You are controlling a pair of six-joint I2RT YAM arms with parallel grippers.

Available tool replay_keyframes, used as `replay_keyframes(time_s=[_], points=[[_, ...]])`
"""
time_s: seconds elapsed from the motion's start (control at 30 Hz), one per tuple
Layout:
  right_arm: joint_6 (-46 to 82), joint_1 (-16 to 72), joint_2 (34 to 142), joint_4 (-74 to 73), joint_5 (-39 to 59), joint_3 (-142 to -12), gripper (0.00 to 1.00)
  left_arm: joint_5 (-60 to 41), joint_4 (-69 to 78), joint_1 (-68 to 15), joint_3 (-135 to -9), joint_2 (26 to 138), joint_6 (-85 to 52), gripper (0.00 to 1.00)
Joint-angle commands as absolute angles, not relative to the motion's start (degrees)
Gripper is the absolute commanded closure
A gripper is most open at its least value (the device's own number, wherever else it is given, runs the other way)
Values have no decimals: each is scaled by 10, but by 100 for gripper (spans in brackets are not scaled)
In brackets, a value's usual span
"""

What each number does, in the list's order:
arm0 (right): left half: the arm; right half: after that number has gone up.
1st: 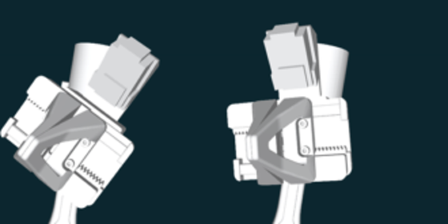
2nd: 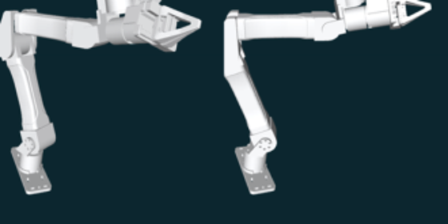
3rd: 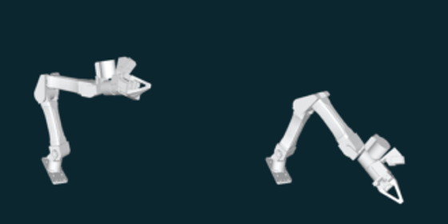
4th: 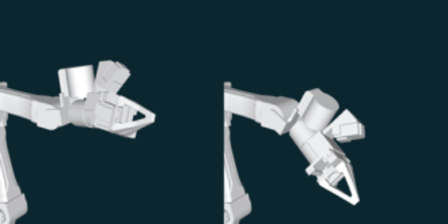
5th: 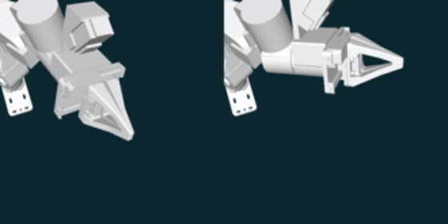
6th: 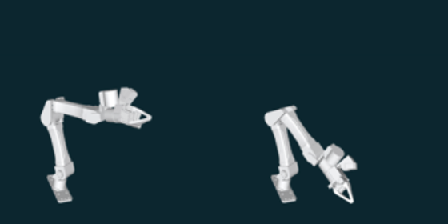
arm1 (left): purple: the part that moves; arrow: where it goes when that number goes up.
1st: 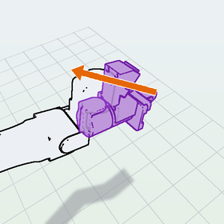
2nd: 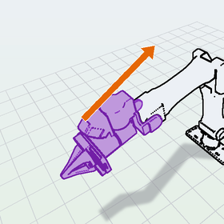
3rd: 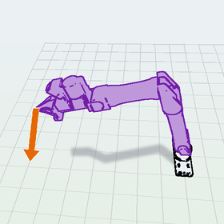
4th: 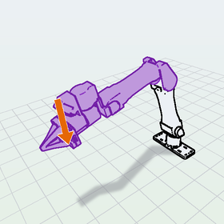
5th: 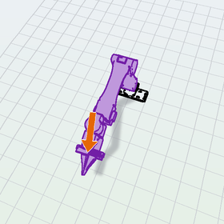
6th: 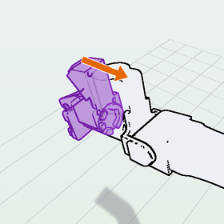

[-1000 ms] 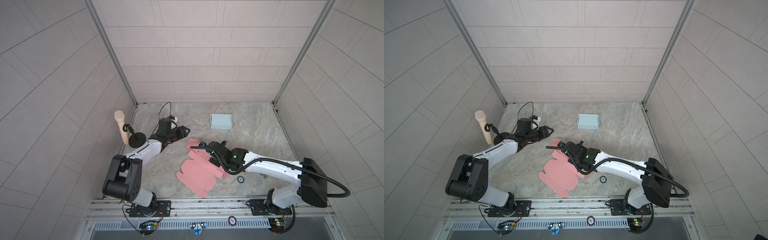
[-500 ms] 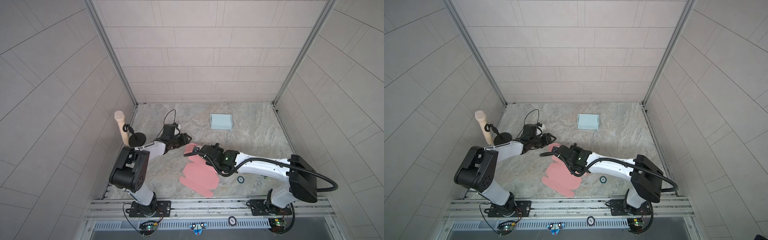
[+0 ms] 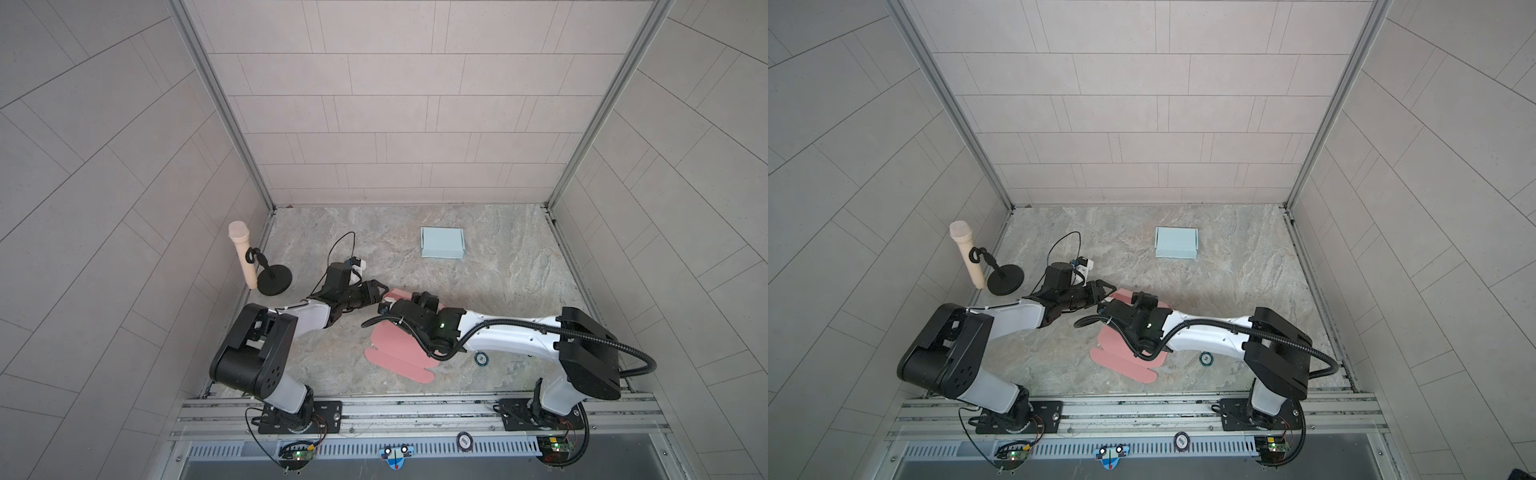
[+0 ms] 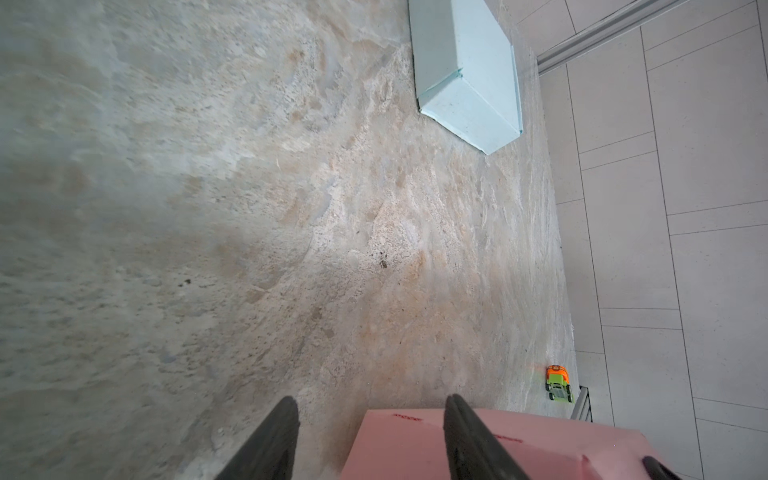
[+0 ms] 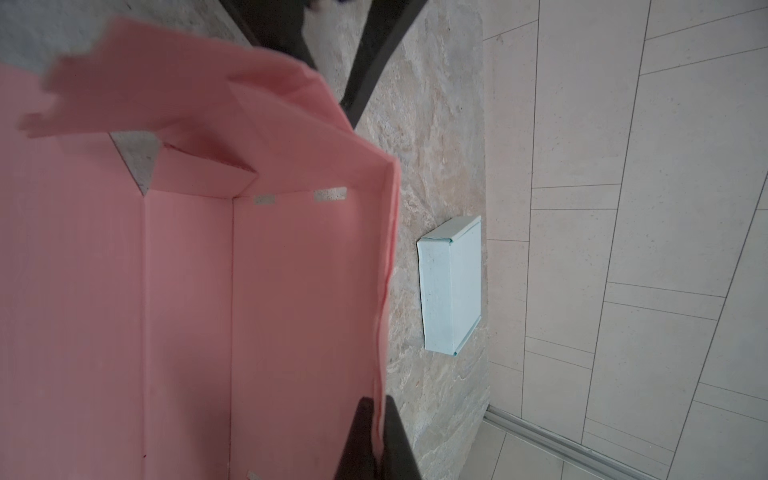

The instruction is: Fold the paper box

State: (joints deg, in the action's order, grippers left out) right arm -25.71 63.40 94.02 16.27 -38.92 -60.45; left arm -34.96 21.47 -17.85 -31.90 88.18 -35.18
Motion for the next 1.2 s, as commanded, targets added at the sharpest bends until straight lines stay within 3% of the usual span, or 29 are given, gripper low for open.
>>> replay_keyframes(time_s=[0.0, 0.43, 1.03, 1.17], points=[[-300, 638, 943, 127, -427, -587, 100, -370, 277, -184, -301, 885, -356, 40], [-390, 657, 931, -6, -476, -521, 100, -379, 391, -190, -188, 834, -358, 38], [-388, 697, 932, 14, -472, -513, 100, -309, 459, -243, -82, 750, -345, 34], [-389, 703, 937, 15, -471, -513, 100, -267, 433, -263, -72, 726, -329, 38]])
